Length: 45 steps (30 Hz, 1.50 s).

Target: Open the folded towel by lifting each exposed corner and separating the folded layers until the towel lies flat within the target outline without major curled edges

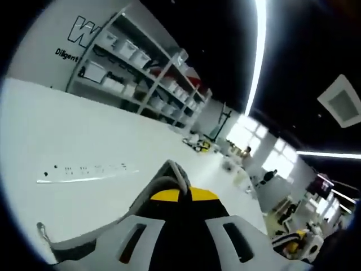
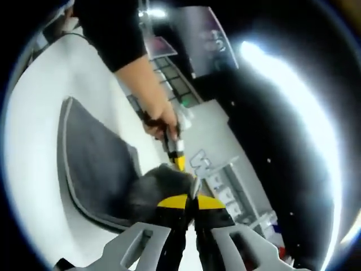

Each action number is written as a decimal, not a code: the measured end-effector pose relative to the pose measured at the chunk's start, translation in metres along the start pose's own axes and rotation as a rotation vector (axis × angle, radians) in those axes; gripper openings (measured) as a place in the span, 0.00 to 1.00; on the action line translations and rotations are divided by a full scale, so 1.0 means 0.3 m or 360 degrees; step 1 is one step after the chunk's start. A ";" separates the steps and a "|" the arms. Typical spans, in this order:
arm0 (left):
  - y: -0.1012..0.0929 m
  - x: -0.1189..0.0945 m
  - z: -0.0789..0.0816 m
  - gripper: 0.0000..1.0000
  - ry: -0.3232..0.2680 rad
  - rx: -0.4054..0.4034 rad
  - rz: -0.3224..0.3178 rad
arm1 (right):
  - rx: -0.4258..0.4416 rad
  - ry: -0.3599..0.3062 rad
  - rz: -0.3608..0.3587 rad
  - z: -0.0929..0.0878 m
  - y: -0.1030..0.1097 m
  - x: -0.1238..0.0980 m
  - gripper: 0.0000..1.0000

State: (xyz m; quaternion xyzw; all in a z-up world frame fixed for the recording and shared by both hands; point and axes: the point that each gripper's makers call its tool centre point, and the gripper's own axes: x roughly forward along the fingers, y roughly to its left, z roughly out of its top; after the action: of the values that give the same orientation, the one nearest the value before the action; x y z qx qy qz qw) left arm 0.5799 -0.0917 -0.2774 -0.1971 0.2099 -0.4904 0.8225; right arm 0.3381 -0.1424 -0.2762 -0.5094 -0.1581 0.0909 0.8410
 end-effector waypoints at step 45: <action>-0.060 0.499 -0.274 0.03 0.0413 0.0108 0.0025 | 0.0350 0.0334 -0.0087 -0.298 0.104 -0.176 0.00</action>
State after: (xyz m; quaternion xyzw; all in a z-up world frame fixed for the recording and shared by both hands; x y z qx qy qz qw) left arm 0.5870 -0.2425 -0.3591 -0.1024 0.2994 -0.5122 0.7984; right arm 0.3211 -0.2185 -0.3517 -0.4164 -0.0723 0.0308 0.9058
